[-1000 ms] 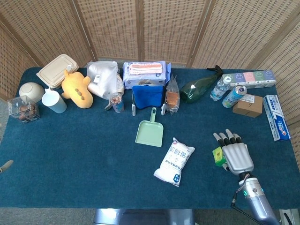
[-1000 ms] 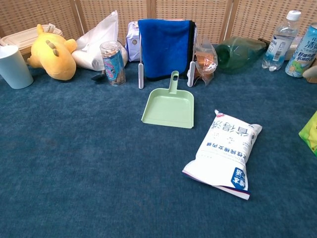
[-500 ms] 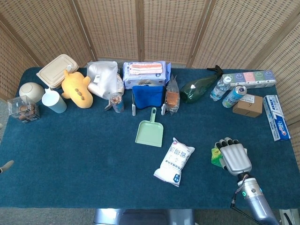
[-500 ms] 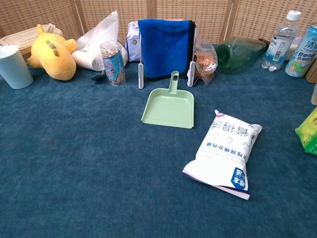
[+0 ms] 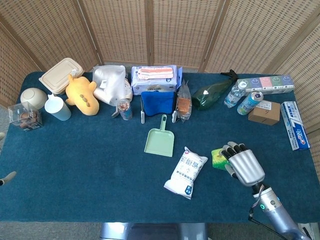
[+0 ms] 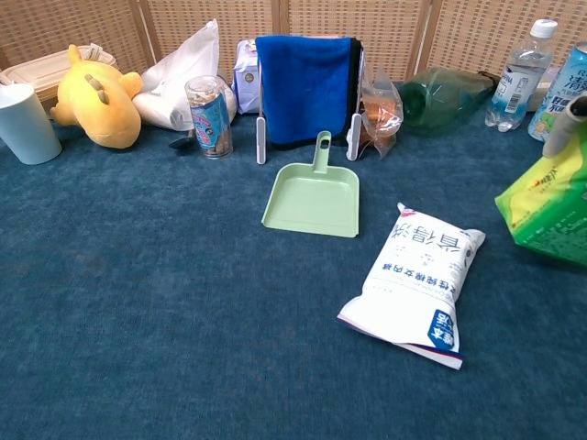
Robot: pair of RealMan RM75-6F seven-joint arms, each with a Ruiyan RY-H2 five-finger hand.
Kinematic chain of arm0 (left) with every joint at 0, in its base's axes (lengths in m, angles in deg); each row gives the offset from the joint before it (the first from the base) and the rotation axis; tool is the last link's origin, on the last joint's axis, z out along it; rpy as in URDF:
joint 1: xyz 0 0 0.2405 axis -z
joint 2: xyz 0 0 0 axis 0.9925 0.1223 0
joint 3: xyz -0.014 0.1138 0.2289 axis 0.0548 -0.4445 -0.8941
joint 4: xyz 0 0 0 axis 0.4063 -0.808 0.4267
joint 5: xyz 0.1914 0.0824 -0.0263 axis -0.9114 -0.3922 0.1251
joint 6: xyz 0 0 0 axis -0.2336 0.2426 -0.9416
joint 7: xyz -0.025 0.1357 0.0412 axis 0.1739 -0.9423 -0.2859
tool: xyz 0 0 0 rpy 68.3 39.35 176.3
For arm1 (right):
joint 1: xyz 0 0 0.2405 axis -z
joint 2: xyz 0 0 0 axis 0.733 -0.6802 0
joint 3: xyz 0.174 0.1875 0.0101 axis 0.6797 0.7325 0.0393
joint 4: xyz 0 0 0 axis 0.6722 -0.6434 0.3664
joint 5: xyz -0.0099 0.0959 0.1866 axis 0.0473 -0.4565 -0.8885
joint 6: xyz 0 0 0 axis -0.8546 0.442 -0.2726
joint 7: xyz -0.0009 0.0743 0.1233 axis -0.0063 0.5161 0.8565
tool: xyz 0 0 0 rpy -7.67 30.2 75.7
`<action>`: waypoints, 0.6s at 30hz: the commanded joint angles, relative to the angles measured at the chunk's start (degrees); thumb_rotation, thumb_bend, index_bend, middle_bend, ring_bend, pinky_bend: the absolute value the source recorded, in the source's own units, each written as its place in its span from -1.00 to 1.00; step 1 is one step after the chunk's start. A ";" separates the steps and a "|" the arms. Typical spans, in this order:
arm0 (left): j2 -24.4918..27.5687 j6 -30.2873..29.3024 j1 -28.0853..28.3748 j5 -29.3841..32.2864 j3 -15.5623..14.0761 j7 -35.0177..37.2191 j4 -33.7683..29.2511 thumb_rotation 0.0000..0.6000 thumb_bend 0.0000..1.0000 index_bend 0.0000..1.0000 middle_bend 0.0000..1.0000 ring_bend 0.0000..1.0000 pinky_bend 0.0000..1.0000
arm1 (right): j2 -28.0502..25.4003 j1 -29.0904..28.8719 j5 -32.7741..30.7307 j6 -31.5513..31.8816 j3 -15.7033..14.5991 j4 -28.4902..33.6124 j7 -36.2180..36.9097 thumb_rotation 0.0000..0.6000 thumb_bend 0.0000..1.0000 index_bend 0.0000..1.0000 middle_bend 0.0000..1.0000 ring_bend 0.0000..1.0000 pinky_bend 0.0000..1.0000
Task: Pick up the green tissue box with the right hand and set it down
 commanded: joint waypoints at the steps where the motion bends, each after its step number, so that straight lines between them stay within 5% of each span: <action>1: -0.14 0.13 0.07 -0.01 -0.06 -0.37 -0.08 1.00 -0.79 -0.77 -1.00 -1.00 -1.00 | 3.50 -1.45 5.40 4.04 -0.58 -9.69 11.45 1.00 -0.21 -0.23 -0.24 -0.44 -0.02; 18: -0.81 0.71 0.38 0.13 -0.28 -2.39 -0.37 1.00 -0.79 -0.77 -1.00 -1.00 -1.00 | 12.27 -2.78 5.86 10.01 -0.84 -29.62 39.91 1.00 -0.10 -0.19 -0.21 -0.43 -0.02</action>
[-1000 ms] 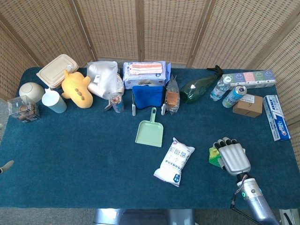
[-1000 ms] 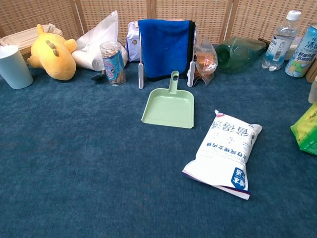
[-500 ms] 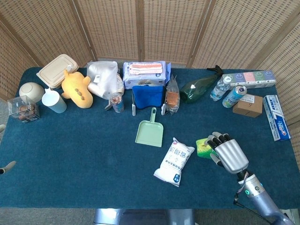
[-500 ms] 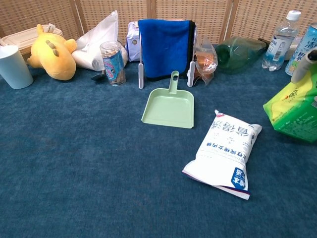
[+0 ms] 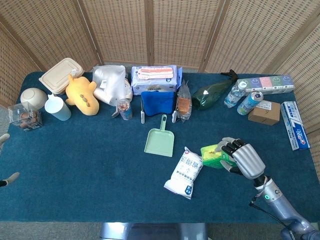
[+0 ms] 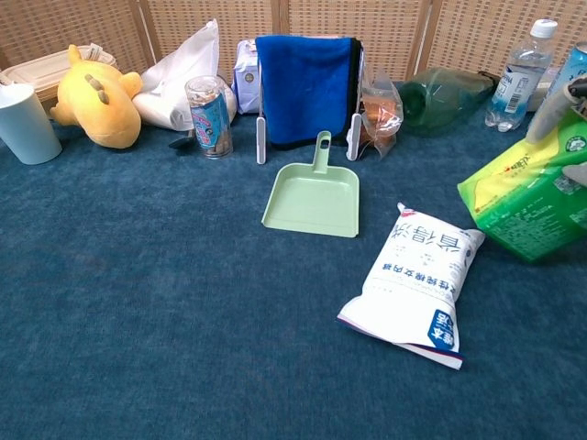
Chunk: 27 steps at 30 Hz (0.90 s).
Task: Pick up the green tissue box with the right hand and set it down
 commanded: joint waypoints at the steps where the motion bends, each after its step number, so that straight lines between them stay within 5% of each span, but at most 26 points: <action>1: -0.03 0.08 0.03 0.01 -0.03 -0.10 -0.01 1.00 -0.79 -0.77 -1.00 -1.00 -1.00 | 2.17 0.00 -1.13 0.66 -0.32 -4.42 5.85 1.00 -0.10 -0.20 -0.21 -0.43 -0.02; 12: -0.12 0.24 0.10 0.06 -0.10 -0.34 -0.13 1.00 -0.79 -0.77 -1.00 -1.00 -1.00 | 6.35 1.99 -2.40 2.77 -2.24 -18.25 18.41 1.00 -0.11 -0.29 -0.28 -0.49 -0.05; 20: -0.30 0.41 0.19 0.07 -0.18 -0.92 -0.40 1.00 -0.79 -0.77 -1.00 -1.00 -1.00 | 10.09 3.84 -2.17 7.10 -2.91 -27.76 22.60 1.00 -0.39 -0.89 -0.72 -0.79 -0.23; 27: -0.52 0.61 0.30 0.07 -0.29 -1.72 -0.69 1.00 -0.79 -0.77 -1.00 -1.00 -1.00 | 12.28 4.68 -0.39 11.57 -4.25 -34.99 22.88 1.00 -0.43 -1.00 -0.93 -0.98 -0.40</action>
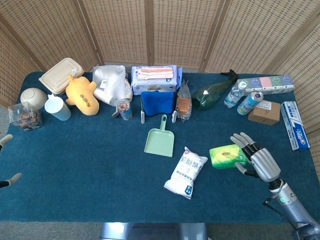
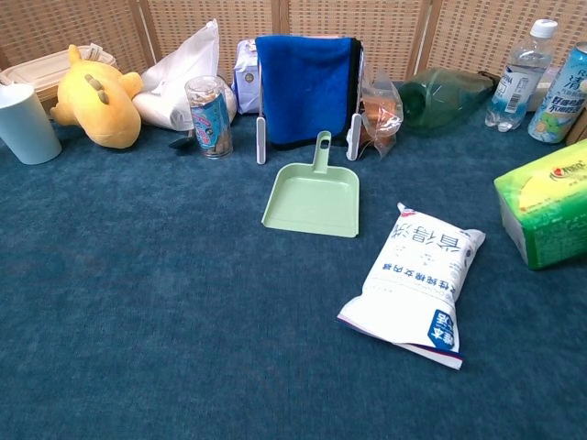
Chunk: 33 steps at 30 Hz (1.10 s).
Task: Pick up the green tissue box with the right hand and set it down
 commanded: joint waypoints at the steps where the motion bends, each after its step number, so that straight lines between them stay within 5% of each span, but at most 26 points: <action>1: -0.06 -0.05 -0.01 -0.02 -0.02 -0.17 -0.13 1.00 -0.79 -0.77 -1.00 -1.00 -1.00 | 1.03 0.59 1.09 2.41 -0.97 -2.63 0.39 1.00 -0.43 -1.00 -0.95 -0.99 -0.45; 14: 0.09 -0.24 -0.14 -0.02 -0.07 0.03 -0.31 1.00 -0.79 -0.77 -1.00 -1.00 -1.00 | -0.58 0.80 1.24 0.21 -2.73 -2.46 -2.48 0.79 -0.47 -1.00 -1.00 -1.00 -0.77; 27: 0.34 -0.15 -0.14 -0.22 -0.15 0.72 -0.22 1.00 -0.79 -0.77 -1.00 -1.00 -1.00 | -8.33 -1.19 1.55 -2.26 -2.59 10.52 -15.64 0.64 -0.48 -1.00 -1.00 -1.00 -0.78; 33: 0.38 -0.17 -0.19 -0.19 -0.22 0.62 -0.31 1.00 -0.79 -0.77 -1.00 -1.00 -1.00 | -14.68 -5.79 2.83 -11.48 -3.69 22.98 -25.35 0.64 -0.47 -1.00 -1.00 -1.00 -0.78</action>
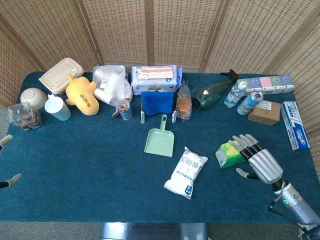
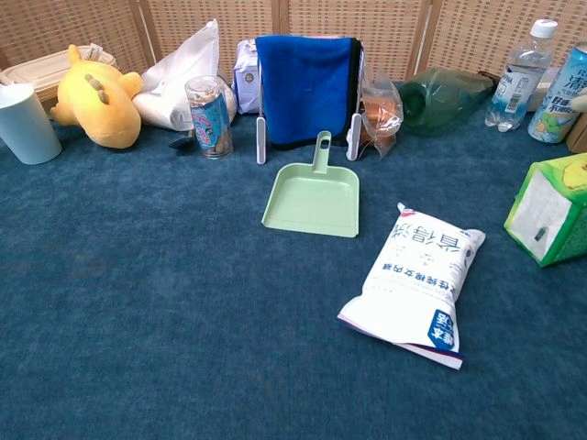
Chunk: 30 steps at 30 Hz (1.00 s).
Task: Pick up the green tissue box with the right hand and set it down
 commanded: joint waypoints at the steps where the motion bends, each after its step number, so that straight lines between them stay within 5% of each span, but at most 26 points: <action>1: 0.04 0.11 0.03 0.11 0.01 0.05 0.01 1.00 -0.79 -0.78 -1.00 -1.00 -1.00 | -5.73 -4.13 0.71 -8.55 -0.81 10.38 -8.37 0.64 -0.46 -1.00 -1.00 -1.00 -0.78; 10: 0.20 0.65 0.27 0.91 0.25 0.61 0.32 1.00 -0.79 -0.77 -1.00 -1.00 -1.00 | -11.12 -7.50 -0.80 -18.24 -0.13 22.54 -21.71 0.64 -0.44 -1.00 -1.00 -1.00 -0.77; 24: 0.40 0.75 0.29 0.81 0.20 1.02 0.38 1.00 -0.79 -0.77 -1.00 -1.00 -1.00 | -11.15 -9.52 -4.10 -24.72 1.68 25.52 -27.08 0.83 -0.34 -0.99 -0.87 -1.00 -0.75; 30: 0.39 0.81 0.31 1.18 0.29 1.05 0.42 1.00 -0.79 -0.78 -1.00 -1.00 -1.00 | -9.43 -9.35 -3.33 -23.81 1.38 23.06 -25.79 1.00 -0.19 -0.58 -0.54 -0.90 -0.69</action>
